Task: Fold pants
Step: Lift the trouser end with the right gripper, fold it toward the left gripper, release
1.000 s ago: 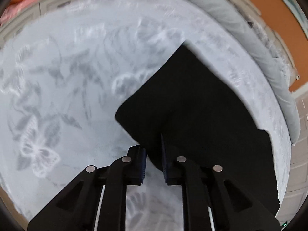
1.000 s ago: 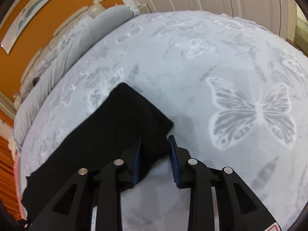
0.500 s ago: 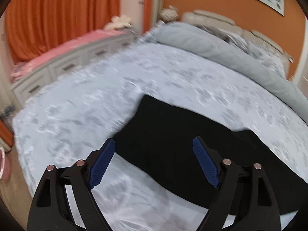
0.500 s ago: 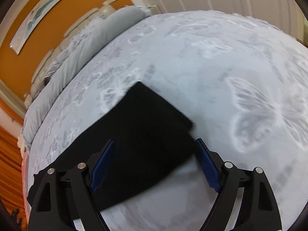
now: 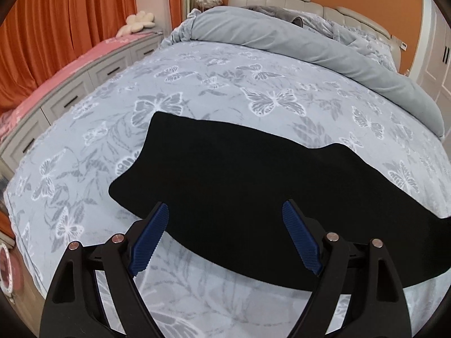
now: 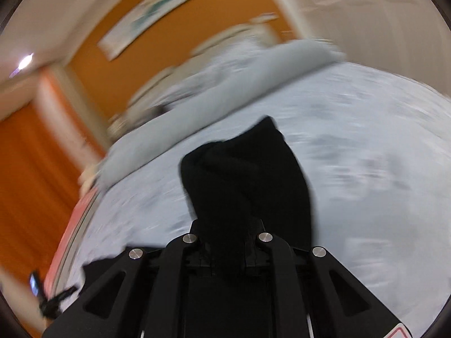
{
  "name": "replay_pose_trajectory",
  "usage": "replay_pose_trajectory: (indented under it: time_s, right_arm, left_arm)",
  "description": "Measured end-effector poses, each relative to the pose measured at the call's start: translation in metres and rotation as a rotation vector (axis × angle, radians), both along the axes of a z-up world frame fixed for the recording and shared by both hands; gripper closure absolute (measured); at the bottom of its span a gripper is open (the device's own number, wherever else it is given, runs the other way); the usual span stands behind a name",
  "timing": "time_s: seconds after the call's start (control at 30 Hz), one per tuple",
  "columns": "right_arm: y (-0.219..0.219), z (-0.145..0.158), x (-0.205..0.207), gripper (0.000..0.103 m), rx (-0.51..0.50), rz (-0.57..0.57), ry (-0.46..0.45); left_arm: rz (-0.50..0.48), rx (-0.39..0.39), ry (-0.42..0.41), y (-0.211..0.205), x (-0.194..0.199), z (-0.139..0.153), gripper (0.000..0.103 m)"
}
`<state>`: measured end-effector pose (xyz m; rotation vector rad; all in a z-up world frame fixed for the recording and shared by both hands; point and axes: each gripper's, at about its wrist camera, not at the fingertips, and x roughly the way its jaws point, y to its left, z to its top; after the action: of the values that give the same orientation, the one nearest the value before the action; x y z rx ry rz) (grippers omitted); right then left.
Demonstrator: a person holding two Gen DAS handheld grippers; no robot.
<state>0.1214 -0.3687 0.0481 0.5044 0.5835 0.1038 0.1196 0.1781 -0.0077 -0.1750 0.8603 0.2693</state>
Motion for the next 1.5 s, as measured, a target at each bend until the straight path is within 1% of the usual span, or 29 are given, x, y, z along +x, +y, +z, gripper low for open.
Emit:
replay_pose_trajectory:
  time_s: [0.1, 0.2, 0.3, 0.33, 0.37, 0.43, 0.47, 0.5, 0.53, 0.57, 0.6, 0.63, 0.67, 0.7, 0.77, 0.8, 0.83, 0.87, 0.9, 0.97, 1.03, 1.1, 1.13, 1.2, 1.23, 1.27, 1.3, 1.33, 1.5]
  right_arm:
    - [0.079, 0.006, 0.016, 0.093, -0.059, 0.143, -0.006]
    - [0.159, -0.008, 0.033, 0.093, -0.149, 0.273, 0.022]
    - [0.222, -0.045, 0.047, 0.093, -0.218, 0.369, 0.099]
    - [0.24, -0.06, 0.052, 0.091, -0.256, 0.393, 0.131]
    - [0.262, -0.088, 0.059, 0.086, -0.298, 0.444, 0.198]
    - [0.282, -0.119, 0.061, 0.079, -0.343, 0.492, 0.274]
    - [0.288, -0.124, 0.055, 0.076, -0.384, 0.485, 0.248]
    - [0.288, -0.116, 0.049, 0.071, -0.4, 0.482, 0.219]
    - [0.286, -0.11, 0.049, 0.057, -0.386, 0.488, 0.224]
    - [0.279, -0.095, 0.046, 0.05, -0.342, 0.491, 0.229]
    - [0.264, -0.075, 0.04, 0.048, -0.296, 0.473, 0.19]
    - [0.255, -0.063, 0.032, 0.04, -0.271, 0.458, 0.156]
    - [0.236, -0.046, 0.023, 0.026, -0.238, 0.421, 0.112]
    - [0.214, -0.033, 0.014, 0.022, -0.203, 0.372, 0.079]
    - [0.178, -0.025, 0.004, 0.022, -0.13, 0.304, 0.049]
    - [0.166, -0.028, 0.006, 0.024, -0.104, 0.283, 0.063]
    - [0.155, -0.033, 0.006, 0.04, -0.097, 0.275, 0.088]
    - [0.155, -0.037, 0.014, 0.057, -0.127, 0.282, 0.114]
    - [0.162, -0.04, 0.017, 0.062, -0.158, 0.29, 0.131]
    - [0.173, -0.053, 0.015, 0.065, -0.24, 0.317, 0.154]
    - [0.184, -0.069, 0.021, 0.065, -0.309, 0.314, 0.194]
    - [0.188, -0.087, 0.025, 0.06, -0.377, 0.305, 0.255]
    - [0.192, -0.092, 0.026, 0.06, -0.399, 0.337, 0.278]
    - [0.208, -0.096, 0.018, 0.044, -0.424, 0.397, 0.256]
    - [0.217, -0.096, 0.014, 0.033, -0.464, 0.425, 0.229]
    - [0.23, -0.097, 0.01, 0.03, -0.523, 0.447, 0.193]
    - [0.24, -0.098, 0.009, 0.03, -0.562, 0.462, 0.174]
    - [0.248, -0.101, 0.01, 0.03, -0.571, 0.483, 0.17]
    - [0.277, -0.111, 0.02, 0.03, -0.575, 0.521, 0.174]
  left_arm:
    - [0.009, -0.013, -0.005, 0.011, -0.005, 0.003, 0.022]
    - [0.028, -0.013, -0.005, 0.026, -0.01, 0.004, 0.021]
    - [0.048, -0.027, 0.011, 0.047, -0.012, 0.001, 0.021]
    - [0.055, -0.029, 0.018, 0.054, -0.013, -0.001, 0.021]
    - [0.059, -0.032, 0.029, 0.063, -0.013, -0.004, 0.021]
    - [0.071, -0.034, 0.05, 0.077, -0.011, -0.009, 0.02]
    - [0.072, -0.044, 0.063, 0.087, -0.01, -0.012, 0.02]
    - [0.082, -0.054, 0.066, 0.095, -0.01, -0.013, 0.019]
    - [0.097, -0.072, 0.067, 0.104, -0.01, -0.014, 0.019]
    - [0.109, -0.115, 0.066, 0.117, -0.012, -0.016, 0.017]
    - [0.115, -0.152, 0.067, 0.126, -0.013, -0.017, 0.016]
    - [0.122, -0.186, 0.07, 0.135, -0.014, -0.018, 0.015]
    - [0.131, -0.215, 0.073, 0.142, -0.015, -0.02, 0.015]
    - [0.146, -0.241, 0.076, 0.149, -0.016, -0.023, 0.015]
    - [0.167, -0.259, 0.082, 0.155, -0.018, -0.026, 0.015]
    - [0.172, -0.254, 0.085, 0.155, -0.018, -0.027, 0.015]
    - [0.174, -0.242, 0.089, 0.153, -0.017, -0.027, 0.015]
    - [0.173, -0.235, 0.091, 0.152, -0.016, -0.027, 0.015]
    - [0.168, -0.229, 0.092, 0.148, -0.015, -0.027, 0.015]
    - [0.16, -0.228, 0.095, 0.14, -0.013, -0.027, 0.015]
    - [0.14, -0.233, 0.095, 0.125, -0.01, -0.026, 0.015]
    - [0.105, -0.233, 0.095, 0.109, -0.008, -0.025, 0.015]
    - [0.082, -0.227, 0.095, 0.098, -0.008, -0.024, 0.015]
    - [0.046, -0.223, 0.093, 0.081, -0.007, -0.021, 0.015]
    - [0.027, -0.225, 0.092, 0.073, -0.007, -0.021, 0.015]
    - [0.013, -0.229, 0.091, 0.067, -0.006, -0.02, 0.015]
    - [-0.006, -0.235, 0.093, 0.059, -0.004, -0.02, 0.015]
    - [-0.023, -0.242, 0.096, 0.051, -0.002, -0.02, 0.015]
    - [-0.074, -0.224, 0.112, 0.024, 0.003, -0.024, 0.015]
